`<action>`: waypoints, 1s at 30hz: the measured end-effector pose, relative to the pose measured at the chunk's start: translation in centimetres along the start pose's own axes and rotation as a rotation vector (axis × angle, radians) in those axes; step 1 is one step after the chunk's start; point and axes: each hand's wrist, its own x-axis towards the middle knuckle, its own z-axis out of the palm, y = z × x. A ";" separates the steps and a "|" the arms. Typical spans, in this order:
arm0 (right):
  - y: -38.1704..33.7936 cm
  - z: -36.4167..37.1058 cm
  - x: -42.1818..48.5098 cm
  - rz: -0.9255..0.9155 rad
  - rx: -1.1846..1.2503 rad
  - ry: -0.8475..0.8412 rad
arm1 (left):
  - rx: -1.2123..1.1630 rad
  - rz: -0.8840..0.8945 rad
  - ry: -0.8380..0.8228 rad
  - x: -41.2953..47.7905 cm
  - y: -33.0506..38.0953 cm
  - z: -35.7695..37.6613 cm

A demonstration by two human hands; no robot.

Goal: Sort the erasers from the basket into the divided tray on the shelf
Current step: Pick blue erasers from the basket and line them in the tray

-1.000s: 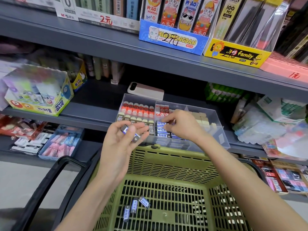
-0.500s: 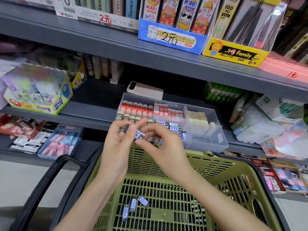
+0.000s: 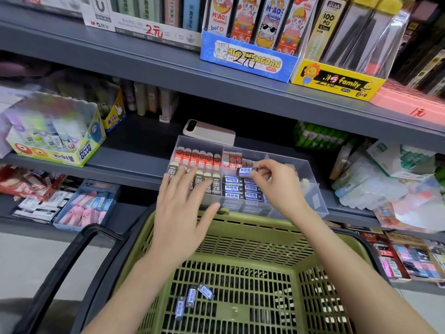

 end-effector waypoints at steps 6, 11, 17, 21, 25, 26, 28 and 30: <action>-0.5 1.3 1.0 -0.037 -0.007 -0.068 | 0.196 0.056 -0.122 0.0 -0.7 0.6; -1.1 2.7 0.6 -0.129 -0.096 0.029 | 0.257 0.085 -0.138 -0.1 -0.6 0.7; -1.0 2.8 0.3 -0.090 -0.097 0.029 | 0.266 0.080 -0.159 0.1 -0.6 0.6; -1.3 1.6 -1.3 -0.189 -0.140 0.173 | 0.232 0.071 -0.155 0.3 -0.6 0.3; -1.2 1.7 -7.3 -0.326 0.084 0.173 | 0.175 0.055 -0.118 0.5 -0.5 0.0; -0.9 2.3 -9.3 -0.353 0.097 0.117 | 0.154 0.053 -0.106 0.3 -0.4 -0.1; 0.3 4.5 -13.0 -0.335 0.088 -0.100 | 0.109 0.054 -0.077 -0.2 -0.2 -0.3; 1.4 7.3 -15.6 -0.209 -0.015 -0.416 | 0.062 0.062 -0.030 -1.0 0.0 -0.8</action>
